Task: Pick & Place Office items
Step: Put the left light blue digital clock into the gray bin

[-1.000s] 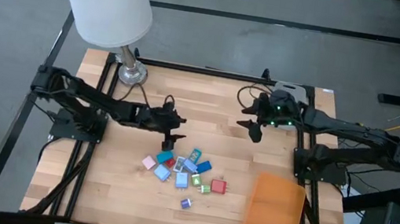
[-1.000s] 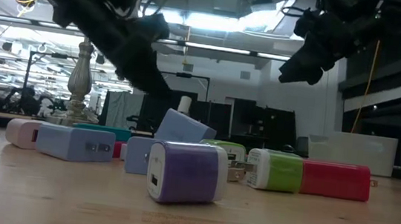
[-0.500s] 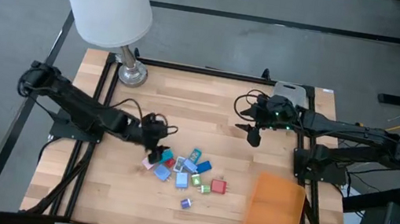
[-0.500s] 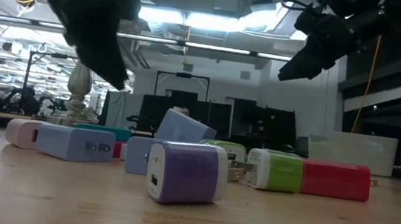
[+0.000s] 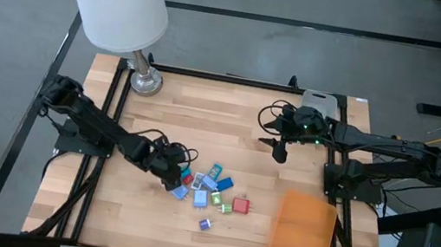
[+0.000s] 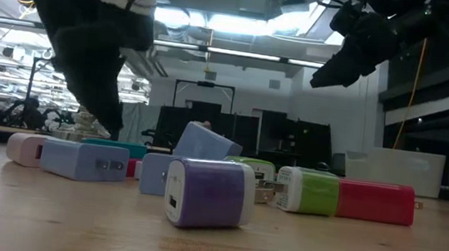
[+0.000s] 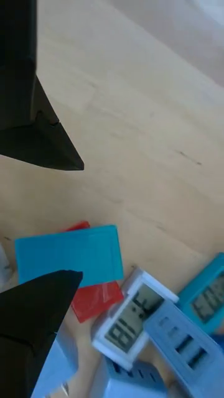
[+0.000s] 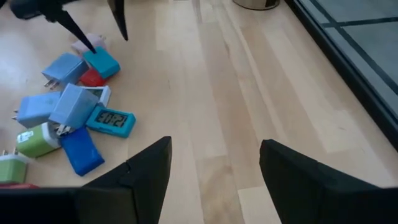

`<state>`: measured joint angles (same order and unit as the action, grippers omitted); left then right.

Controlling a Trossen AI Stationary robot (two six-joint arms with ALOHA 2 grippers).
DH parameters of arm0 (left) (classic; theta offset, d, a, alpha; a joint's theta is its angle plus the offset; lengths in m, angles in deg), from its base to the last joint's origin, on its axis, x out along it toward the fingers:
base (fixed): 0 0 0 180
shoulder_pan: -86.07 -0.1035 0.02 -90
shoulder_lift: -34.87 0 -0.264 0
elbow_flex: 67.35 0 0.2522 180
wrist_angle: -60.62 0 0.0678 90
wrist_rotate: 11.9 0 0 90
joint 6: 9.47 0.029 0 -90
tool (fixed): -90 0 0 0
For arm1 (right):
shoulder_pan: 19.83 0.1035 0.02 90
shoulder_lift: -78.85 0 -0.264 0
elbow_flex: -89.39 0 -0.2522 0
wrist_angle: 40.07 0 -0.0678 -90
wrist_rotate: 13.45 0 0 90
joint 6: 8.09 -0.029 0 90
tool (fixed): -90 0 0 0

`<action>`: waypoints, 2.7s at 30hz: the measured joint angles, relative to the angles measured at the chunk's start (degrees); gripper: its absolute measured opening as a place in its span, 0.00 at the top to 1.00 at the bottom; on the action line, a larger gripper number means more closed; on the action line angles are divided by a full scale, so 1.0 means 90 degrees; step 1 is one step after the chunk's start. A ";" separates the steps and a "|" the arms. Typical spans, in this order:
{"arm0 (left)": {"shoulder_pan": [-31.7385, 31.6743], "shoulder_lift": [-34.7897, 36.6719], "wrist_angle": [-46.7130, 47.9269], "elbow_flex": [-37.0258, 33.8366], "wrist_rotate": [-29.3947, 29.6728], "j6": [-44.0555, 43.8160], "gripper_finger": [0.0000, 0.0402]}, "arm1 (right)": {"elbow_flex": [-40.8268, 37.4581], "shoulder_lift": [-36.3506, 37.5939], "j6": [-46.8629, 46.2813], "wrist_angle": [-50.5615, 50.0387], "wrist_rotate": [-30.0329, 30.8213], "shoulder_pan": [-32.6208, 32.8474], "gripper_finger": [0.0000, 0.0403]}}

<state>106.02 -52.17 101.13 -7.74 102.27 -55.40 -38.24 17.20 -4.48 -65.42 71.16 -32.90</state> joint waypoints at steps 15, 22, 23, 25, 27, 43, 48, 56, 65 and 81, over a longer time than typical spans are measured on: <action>0.0138 -0.0208 0.0050 0.0318 -0.0414 0.0009 0.33 | 0.0000 0.0000 -0.0044 -0.0005 0.0000 0.0077 0.40; 0.0248 -0.0651 0.0078 0.0323 -0.0340 -0.0254 0.33 | 0.0000 0.0000 -0.0050 -0.0005 0.0000 0.0077 0.40; 0.0242 -0.0750 0.0052 0.0330 -0.0312 -0.0270 0.33 | 0.0000 0.0000 -0.0053 -0.0009 0.0000 0.0077 0.40; 0.0217 -0.0947 0.0044 0.0335 -0.0350 -0.0262 0.33 | 0.0000 0.0000 -0.0067 -0.0010 0.0000 0.0077 0.40; 0.0187 -0.1137 0.0027 0.0333 -0.0374 -0.0284 0.33 | 0.0000 0.0000 -0.0131 -0.0012 0.0000 0.0078 0.40; 0.0172 -0.0977 0.0261 0.0308 -0.0536 -0.0240 0.61 | 0.0000 -0.0002 -0.0187 -0.0003 0.0000 0.0079 0.40; 0.0172 -0.0967 0.0205 0.0308 -0.0588 -0.0105 0.61 | 0.0000 -0.0002 -0.0185 -0.0003 0.0000 0.0079 0.40; 0.0094 -0.0377 0.0193 0.0318 -0.0131 0.0493 0.61 | 0.0000 -0.0002 0.0001 0.0234 -0.0001 0.0079 0.40; -0.0741 0.0833 -0.1194 0.0328 -0.1383 0.2459 0.61 | 0.0000 -0.0003 0.0627 0.1297 -0.0708 0.0123 0.40; -0.3662 0.1121 -0.3469 0.0330 -0.6990 0.3400 0.61 | 0.0031 -0.0997 0.1972 0.3117 0.0355 0.1341 0.41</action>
<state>73.06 -42.08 69.91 -4.77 39.37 -24.81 -37.96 8.23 13.27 -37.37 74.36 -20.84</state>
